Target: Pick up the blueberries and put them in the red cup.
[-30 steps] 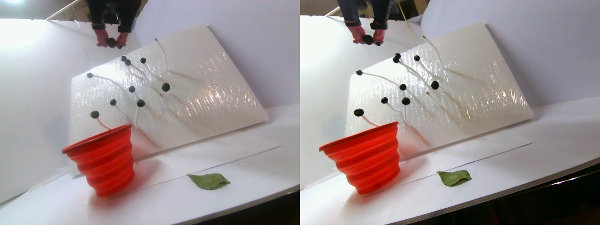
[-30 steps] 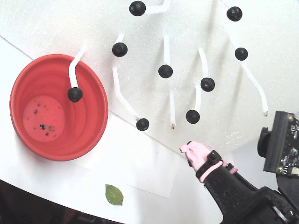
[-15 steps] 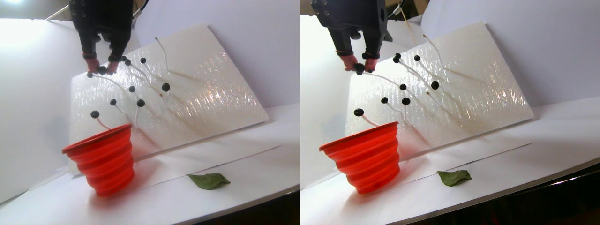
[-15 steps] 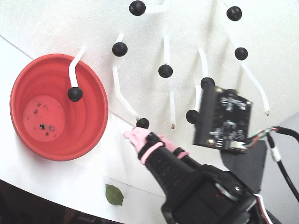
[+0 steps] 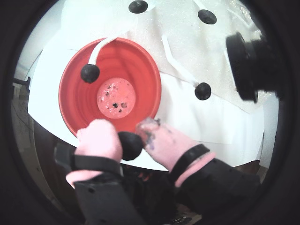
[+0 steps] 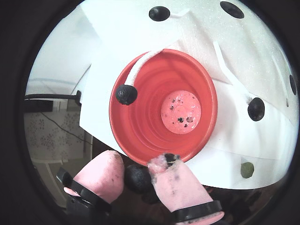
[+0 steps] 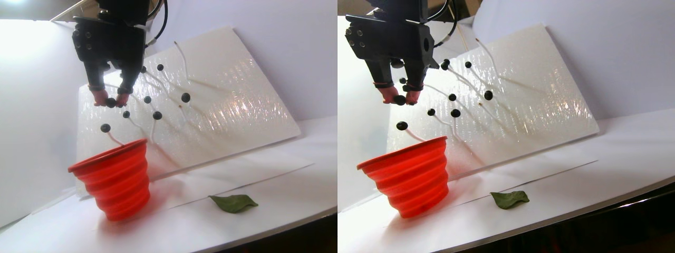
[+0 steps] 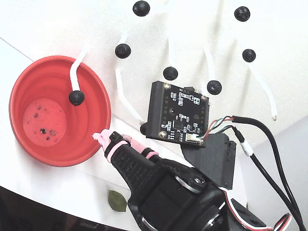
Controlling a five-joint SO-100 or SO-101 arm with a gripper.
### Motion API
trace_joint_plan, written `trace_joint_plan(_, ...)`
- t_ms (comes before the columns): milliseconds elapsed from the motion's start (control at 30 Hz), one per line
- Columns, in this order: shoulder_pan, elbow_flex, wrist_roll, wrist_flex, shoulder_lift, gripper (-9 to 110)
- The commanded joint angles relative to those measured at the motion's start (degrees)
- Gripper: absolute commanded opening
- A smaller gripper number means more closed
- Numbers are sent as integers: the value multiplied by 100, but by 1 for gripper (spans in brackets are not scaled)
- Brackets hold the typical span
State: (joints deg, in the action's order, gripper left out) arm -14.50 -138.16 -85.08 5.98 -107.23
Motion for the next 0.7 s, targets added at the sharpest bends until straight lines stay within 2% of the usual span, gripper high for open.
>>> trace_joint_plan(0, -299, 536, 26, -202, 18, 10)
trace_joint_plan(433, -299, 765, 123, -686, 501, 10)
trace_joint_plan(667, -246, 721, 185, -914, 606, 20)
